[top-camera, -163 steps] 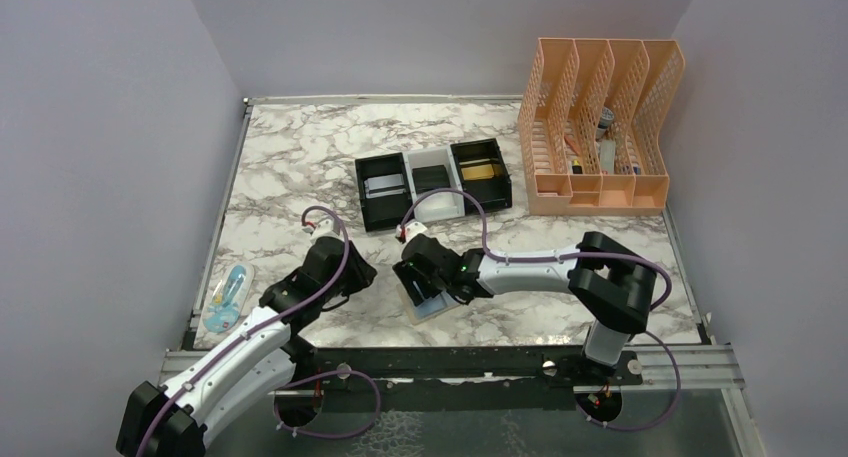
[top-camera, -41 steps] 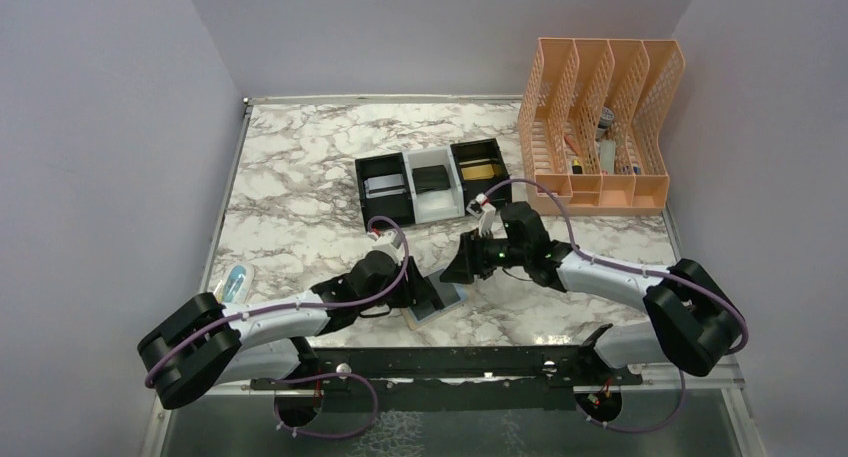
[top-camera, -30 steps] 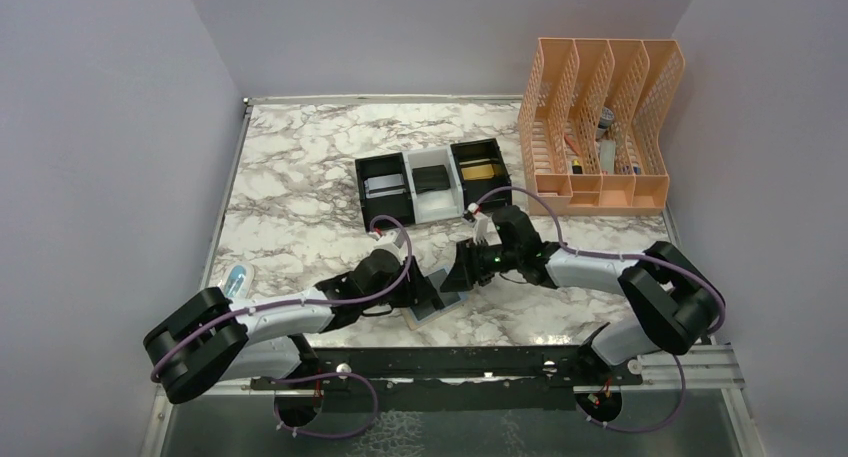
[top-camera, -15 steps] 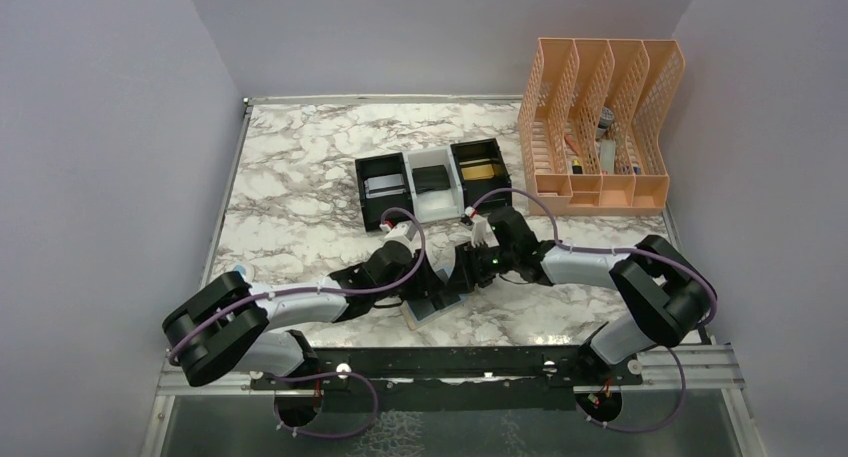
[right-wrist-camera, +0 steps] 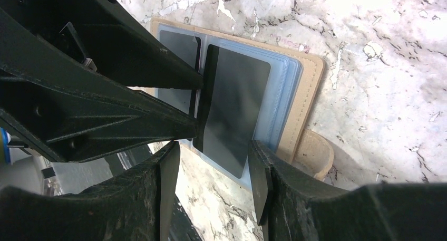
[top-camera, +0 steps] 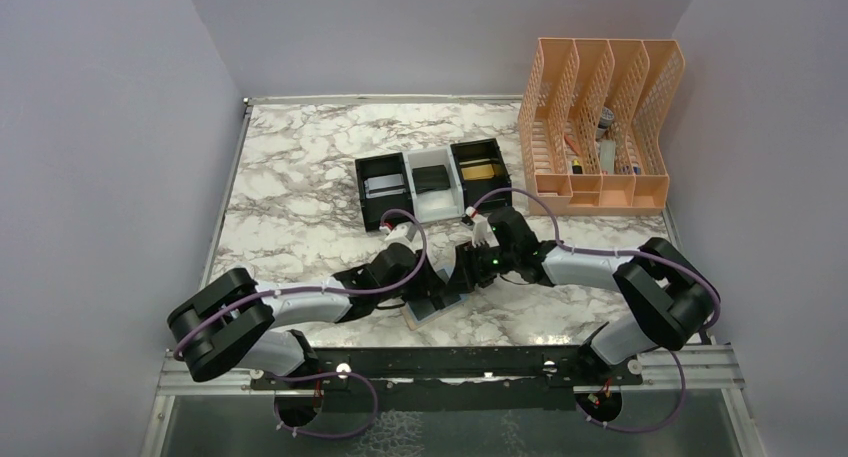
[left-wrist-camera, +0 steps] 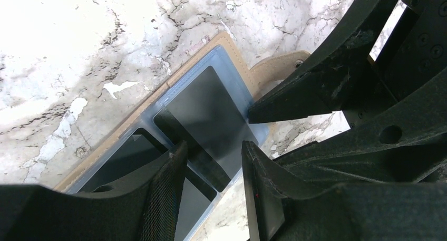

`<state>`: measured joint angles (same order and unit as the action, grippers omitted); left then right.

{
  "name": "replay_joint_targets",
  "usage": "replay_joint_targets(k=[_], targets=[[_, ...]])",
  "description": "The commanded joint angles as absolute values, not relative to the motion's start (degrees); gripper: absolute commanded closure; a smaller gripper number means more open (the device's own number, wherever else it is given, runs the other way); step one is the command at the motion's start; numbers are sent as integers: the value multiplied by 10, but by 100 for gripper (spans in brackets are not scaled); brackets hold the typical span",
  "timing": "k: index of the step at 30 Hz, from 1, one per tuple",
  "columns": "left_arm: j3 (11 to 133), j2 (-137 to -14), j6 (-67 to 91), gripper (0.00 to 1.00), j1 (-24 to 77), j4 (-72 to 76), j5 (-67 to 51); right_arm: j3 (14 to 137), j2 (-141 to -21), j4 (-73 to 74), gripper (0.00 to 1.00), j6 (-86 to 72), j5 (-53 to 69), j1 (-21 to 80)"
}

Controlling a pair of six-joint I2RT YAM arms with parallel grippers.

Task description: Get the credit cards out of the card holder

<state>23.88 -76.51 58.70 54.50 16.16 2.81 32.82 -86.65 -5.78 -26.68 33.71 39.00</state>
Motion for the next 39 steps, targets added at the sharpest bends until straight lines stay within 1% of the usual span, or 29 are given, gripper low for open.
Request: replay_joint_targets(k=[1, 6, 16, 22, 28, 32, 39], targets=[[230, -746, 596, 54, 556, 159, 34, 329, -853, -55, 49, -260, 304, 391], [238, -749, 602, 53, 561, 134, 53, 333, -857, -55, 49, -259, 305, 391], [253, -803, 606, 54, 573, 132, 69, 330, -862, -65, 49, -264, 313, 391], [251, -799, 614, 59, 585, 143, 84, 328, -860, -65, 49, -265, 308, 391], [233, -795, 636, 69, 587, 181, 84, 327, -862, -65, 51, -261, 309, 391], [218, -791, 661, 74, 588, 213, 88, 320, -861, -61, 53, -262, 280, 391], [200, -814, 706, 78, 588, 302, 81, 304, -862, -62, 55, -263, 248, 391]])
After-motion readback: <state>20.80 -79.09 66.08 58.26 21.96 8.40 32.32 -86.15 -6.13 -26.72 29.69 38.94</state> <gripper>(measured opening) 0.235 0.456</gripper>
